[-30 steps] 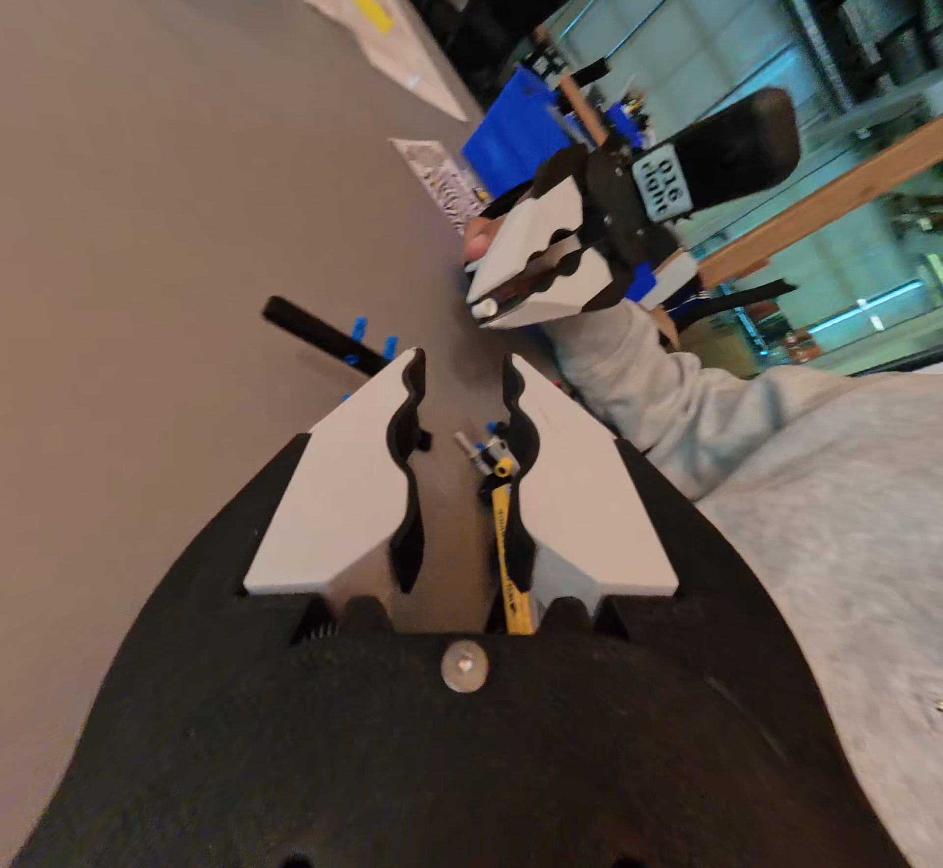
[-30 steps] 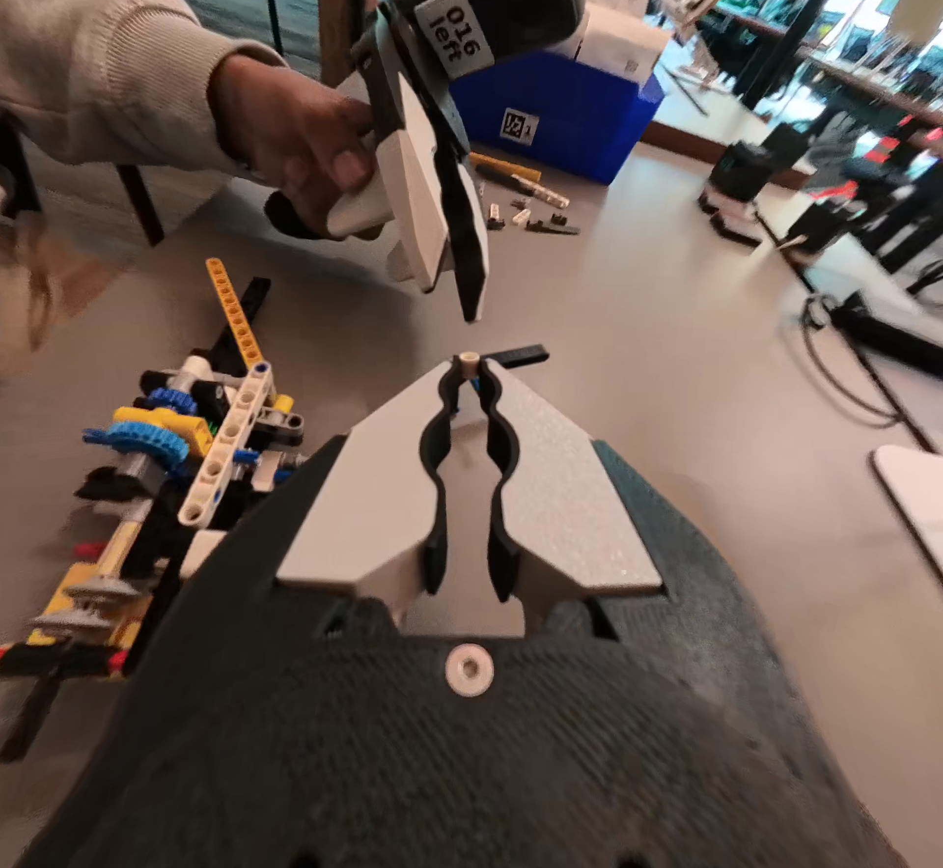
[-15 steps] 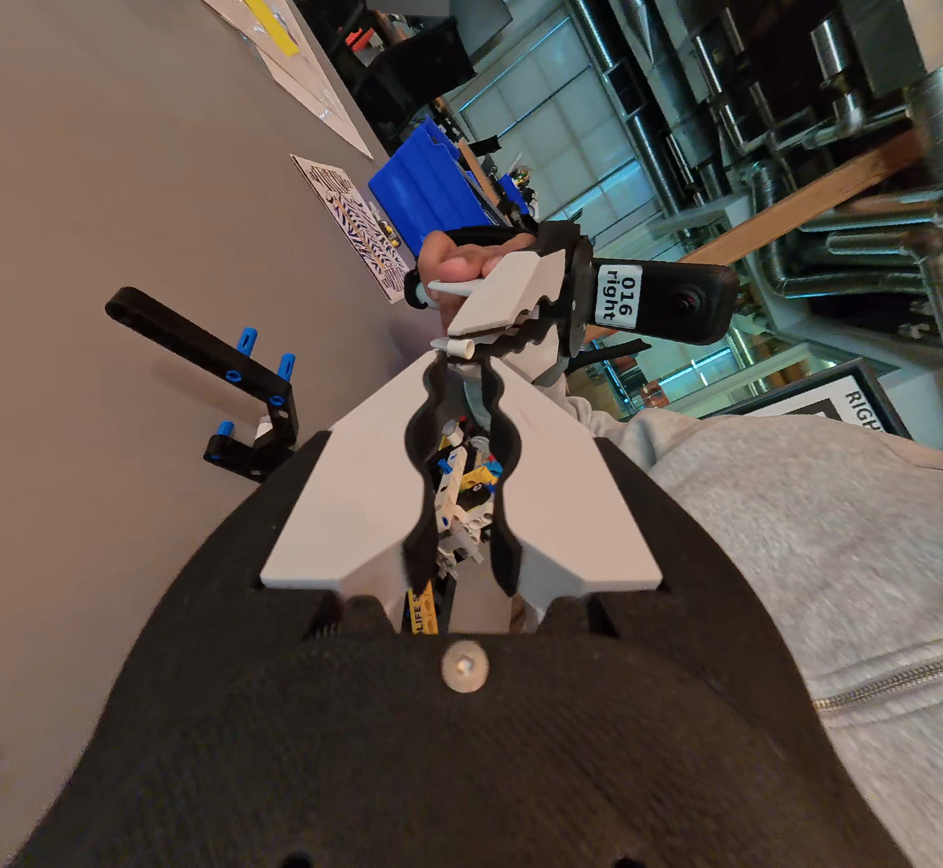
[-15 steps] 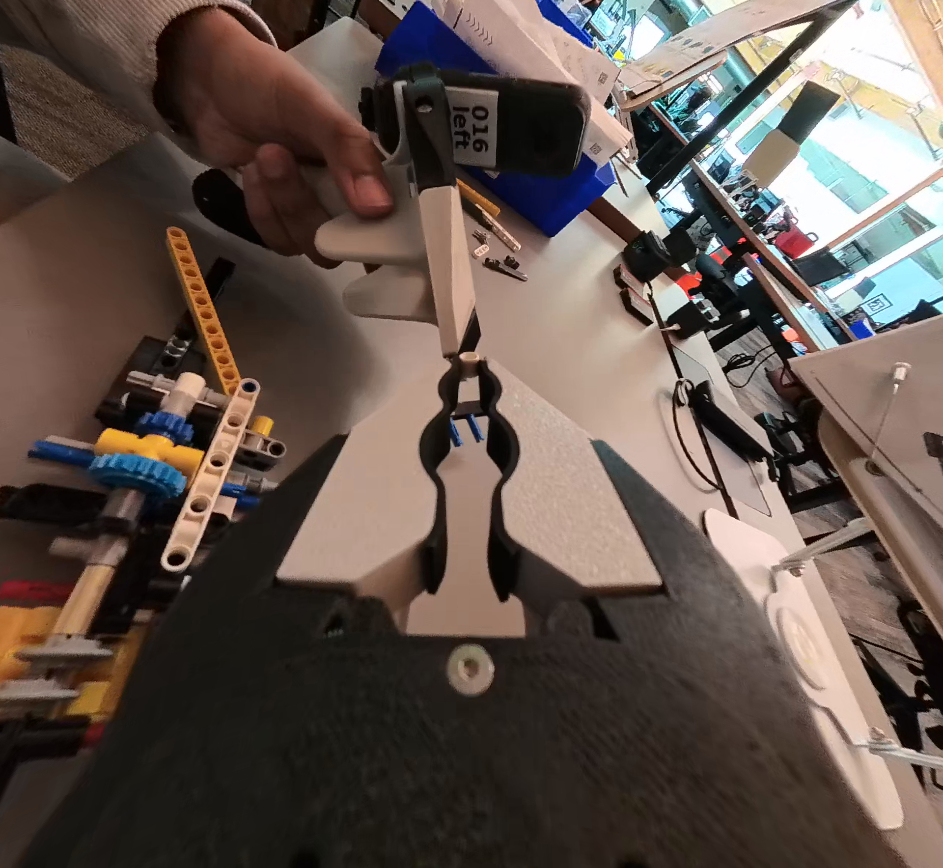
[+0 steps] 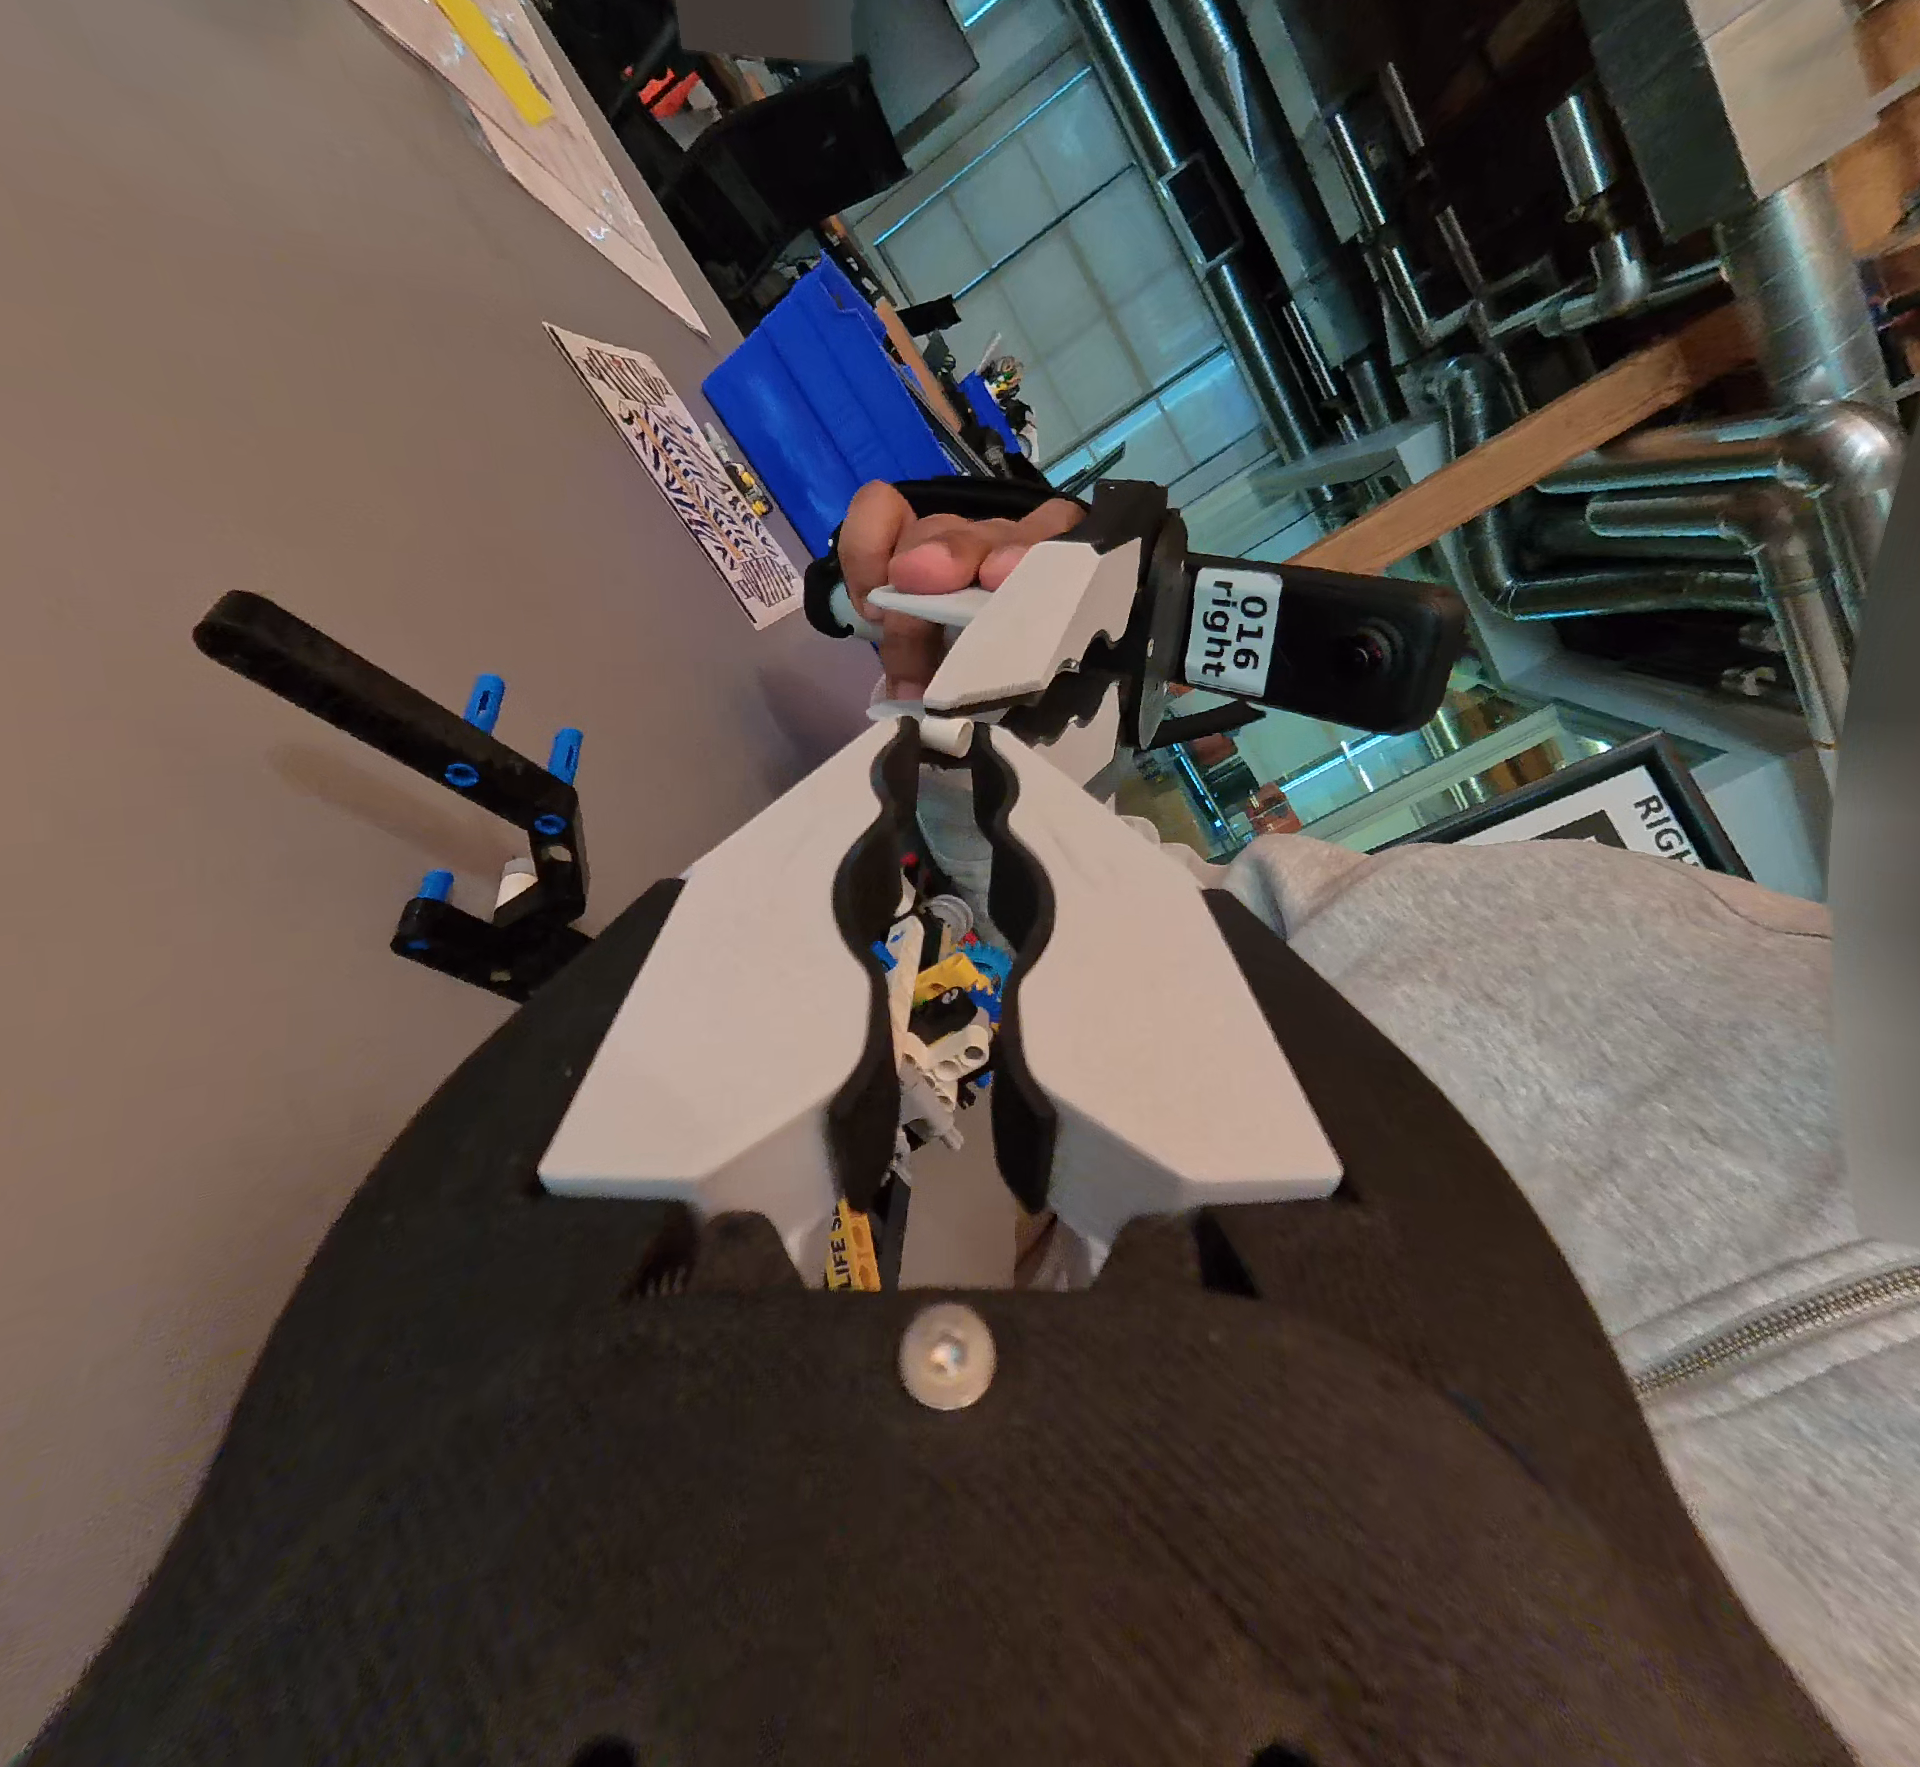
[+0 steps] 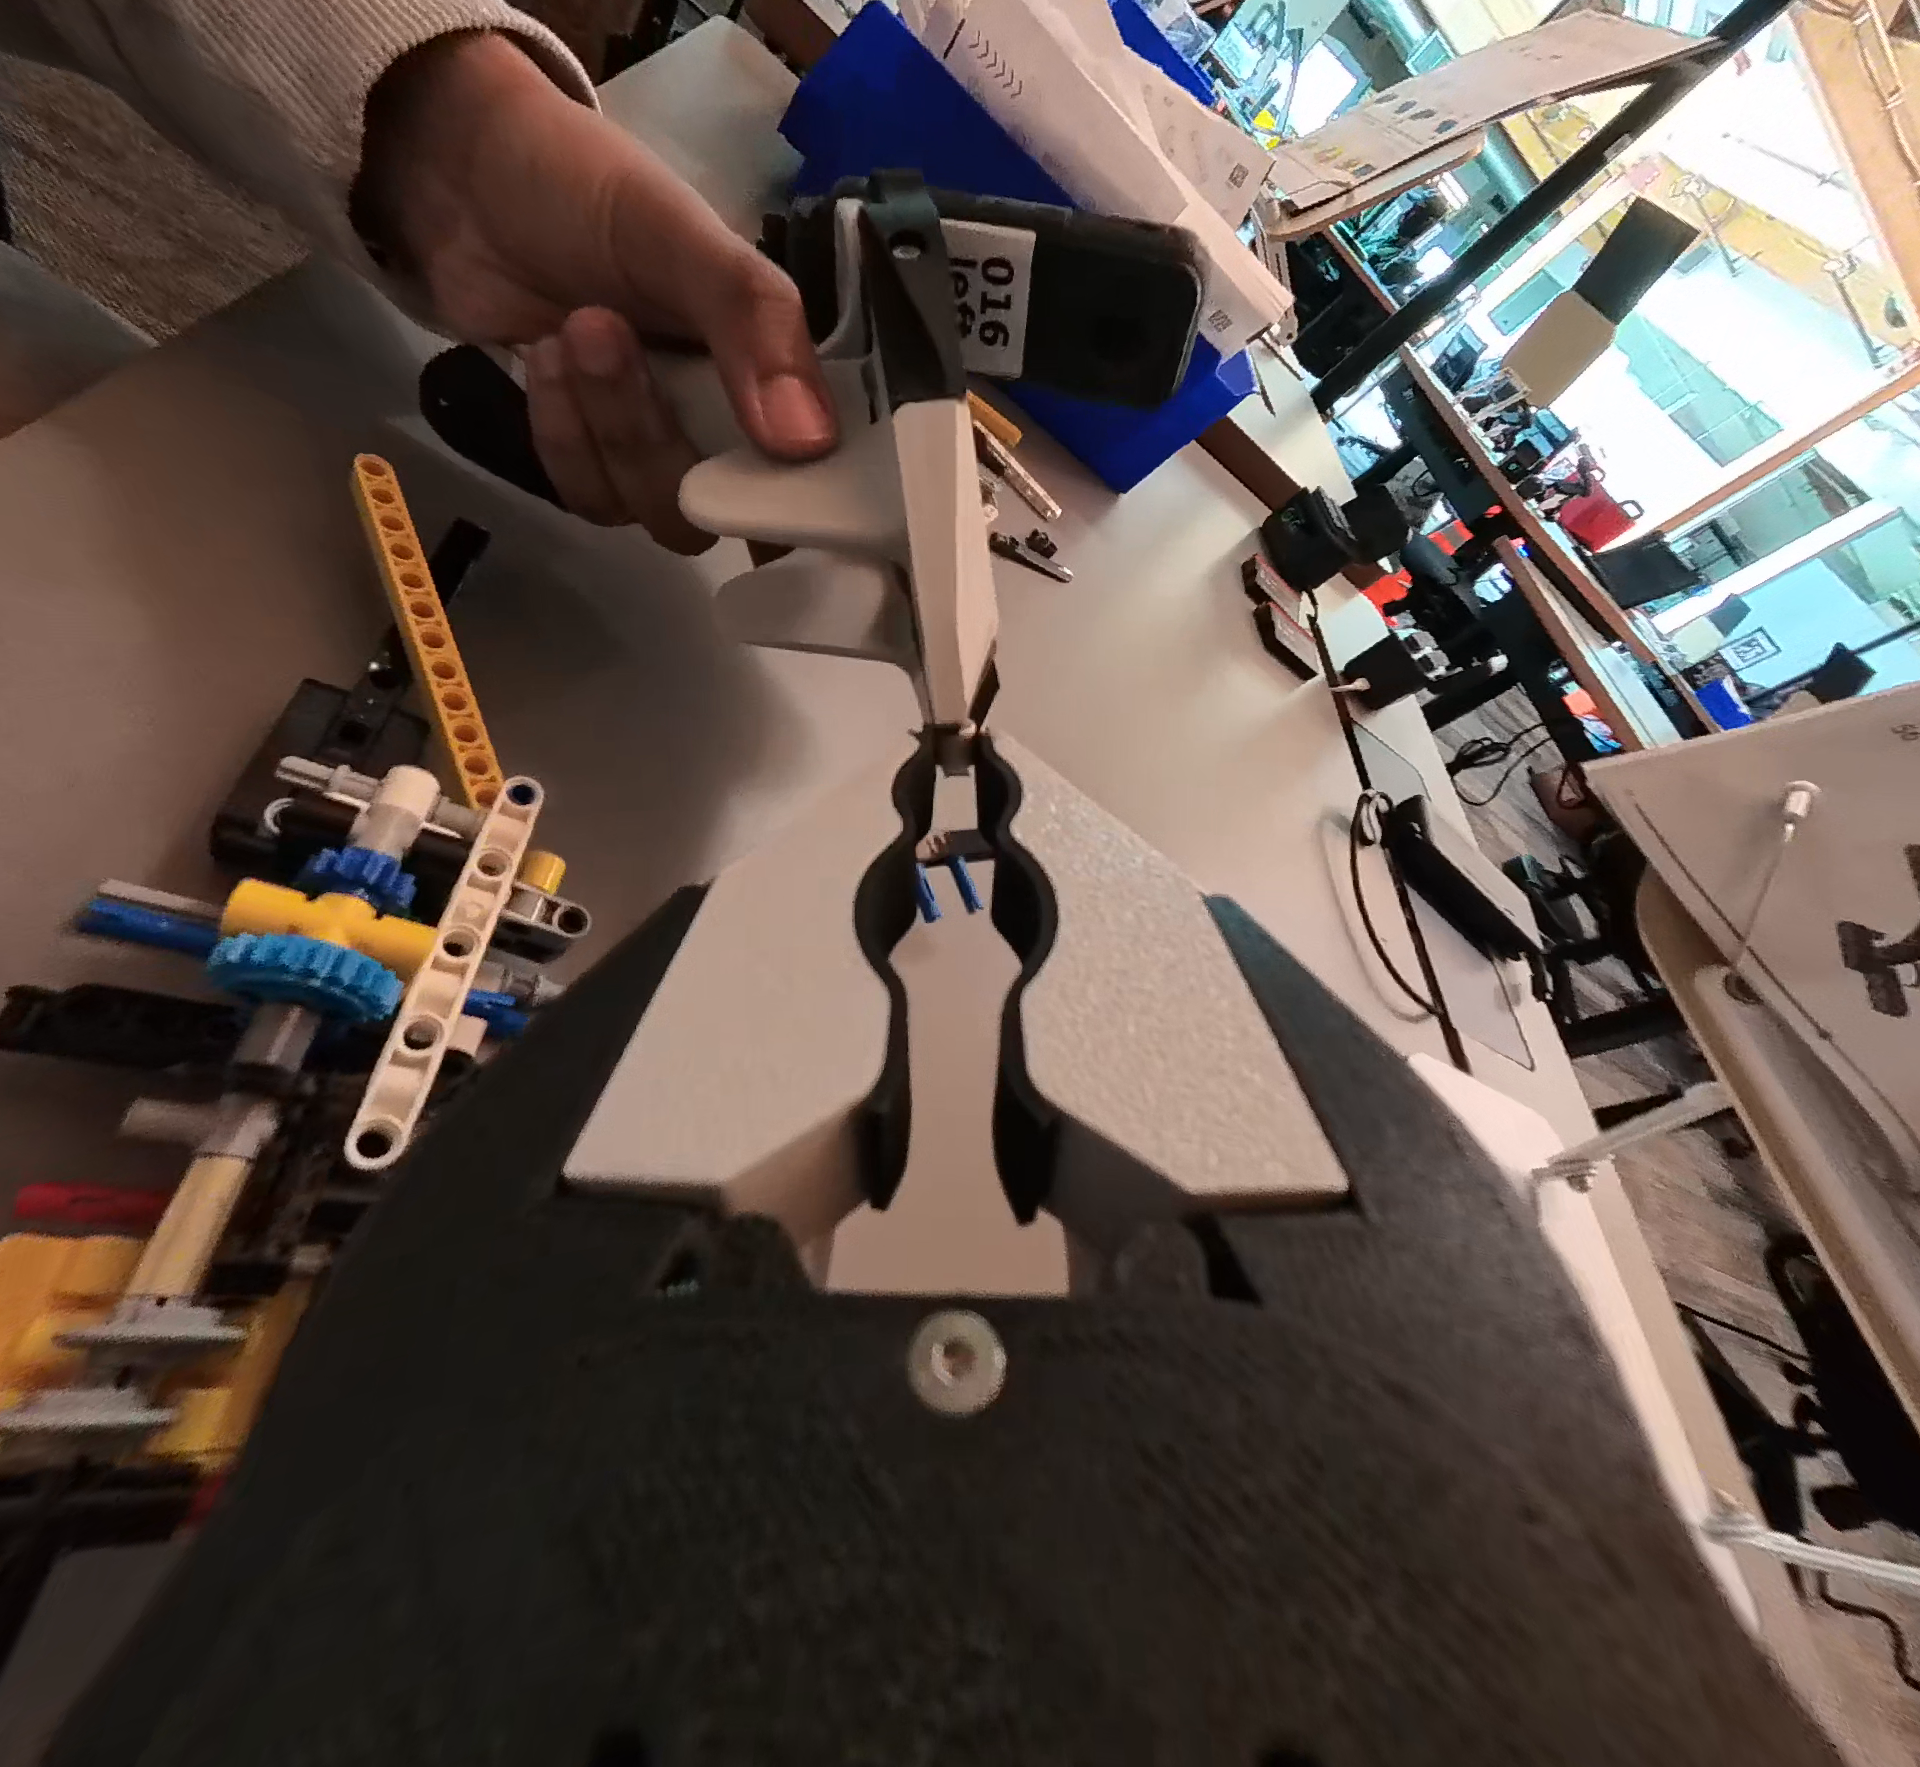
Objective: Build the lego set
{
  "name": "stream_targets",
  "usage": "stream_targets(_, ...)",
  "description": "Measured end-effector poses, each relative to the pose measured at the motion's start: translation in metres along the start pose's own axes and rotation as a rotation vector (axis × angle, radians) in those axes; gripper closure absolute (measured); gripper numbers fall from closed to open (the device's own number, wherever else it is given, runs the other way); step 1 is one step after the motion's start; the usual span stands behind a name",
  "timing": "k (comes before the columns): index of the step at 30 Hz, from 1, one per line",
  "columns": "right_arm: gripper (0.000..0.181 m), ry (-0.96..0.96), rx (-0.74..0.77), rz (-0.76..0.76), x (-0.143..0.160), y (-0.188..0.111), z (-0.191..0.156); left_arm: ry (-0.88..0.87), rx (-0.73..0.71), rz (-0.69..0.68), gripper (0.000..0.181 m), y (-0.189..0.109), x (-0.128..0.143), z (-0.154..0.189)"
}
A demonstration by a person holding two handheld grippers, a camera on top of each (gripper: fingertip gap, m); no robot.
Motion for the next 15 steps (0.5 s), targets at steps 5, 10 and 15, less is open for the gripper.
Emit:
stream_targets(5,0.176,0.042,-0.003,0.049,-0.0043,-0.0031,0.002,-0.032,0.061,-0.006,0.175,-0.0003,0.0006,0.0047)
stream_targets(10,0.176,0.064,-0.007,0.083,-0.007,-0.0053,0.0024,-0.085,0.133,-0.018,0.176,-0.0014,0.0011,0.0062)
stream_targets(15,0.176,0.08,-0.007,0.097,-0.0068,-0.0056,0.0031,-0.112,0.16,-0.016,0.176,-0.0016,0.0007,0.0067)
Point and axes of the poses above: each gripper's, where its closed fingertips meet, y out along the fingers, x out of its underside, z = x × y across the jaws, the point moved 3 cm from there along -y, back along the fingers, and after that the axes turned 14 degrees about -y, right-handed, at the moved point
